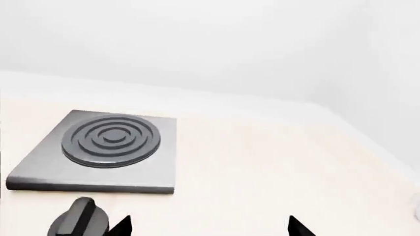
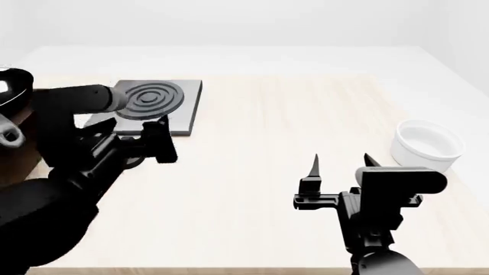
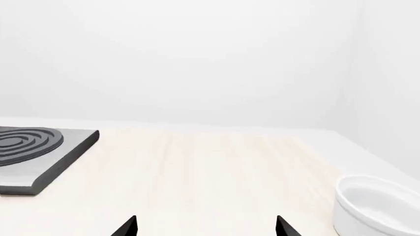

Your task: Put the frying pan on top of the cabinet.

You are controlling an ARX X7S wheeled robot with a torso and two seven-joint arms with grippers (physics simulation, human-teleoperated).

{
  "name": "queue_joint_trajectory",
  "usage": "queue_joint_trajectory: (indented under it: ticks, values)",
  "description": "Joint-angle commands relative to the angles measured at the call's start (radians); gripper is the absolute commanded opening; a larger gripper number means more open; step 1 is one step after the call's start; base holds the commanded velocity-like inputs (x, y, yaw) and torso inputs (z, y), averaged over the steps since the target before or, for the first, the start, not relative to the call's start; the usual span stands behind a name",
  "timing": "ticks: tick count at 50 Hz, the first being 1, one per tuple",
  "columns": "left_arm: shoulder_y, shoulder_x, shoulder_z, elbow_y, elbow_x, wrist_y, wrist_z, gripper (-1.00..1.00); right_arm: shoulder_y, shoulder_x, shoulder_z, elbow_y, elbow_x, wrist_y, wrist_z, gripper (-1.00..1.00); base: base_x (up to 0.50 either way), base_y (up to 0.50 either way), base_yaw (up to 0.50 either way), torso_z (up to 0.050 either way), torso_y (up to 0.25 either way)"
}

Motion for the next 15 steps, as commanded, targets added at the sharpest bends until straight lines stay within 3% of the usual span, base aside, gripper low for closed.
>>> queue_joint_trajectory:
  ticks: [1, 4, 6, 8, 15]
  values:
    - [0.343, 0.021, 0.118, 0.222, 0.106, 0.188, 0.209, 1.00, -0.008, 0.007, -0.002, -0.016, 0.002, -0.014, 0.002, 1.00, 0.00, 0.00, 0.00, 0.000, 0.000]
    - [0.360, 0.003, 0.198, 0.261, 0.218, 0.245, 0.235, 1.00, -0.009, 0.008, -0.011, -0.015, -0.003, -0.023, 0.000, 1.00, 0.00, 0.00, 0.00, 0.000, 0.000]
    - [0.357, 0.012, 0.147, 0.241, 0.103, 0.204, 0.221, 1.00, -0.012, 0.010, -0.013, -0.020, -0.004, -0.023, 0.002, 1.00, 0.00, 0.00, 0.00, 0.000, 0.000]
    - [0.376, -0.003, 0.191, 0.265, 0.197, 0.254, 0.236, 1.00, -0.015, 0.013, -0.013, -0.029, -0.003, -0.029, 0.000, 1.00, 0.00, 0.00, 0.00, 0.000, 0.000]
    - [0.371, -0.001, 0.201, 0.224, 0.205, 0.267, 0.248, 1.00, -0.019, 0.019, -0.027, -0.039, -0.008, -0.047, -0.004, 1.00, 0.00, 0.00, 0.00, 0.000, 0.000]
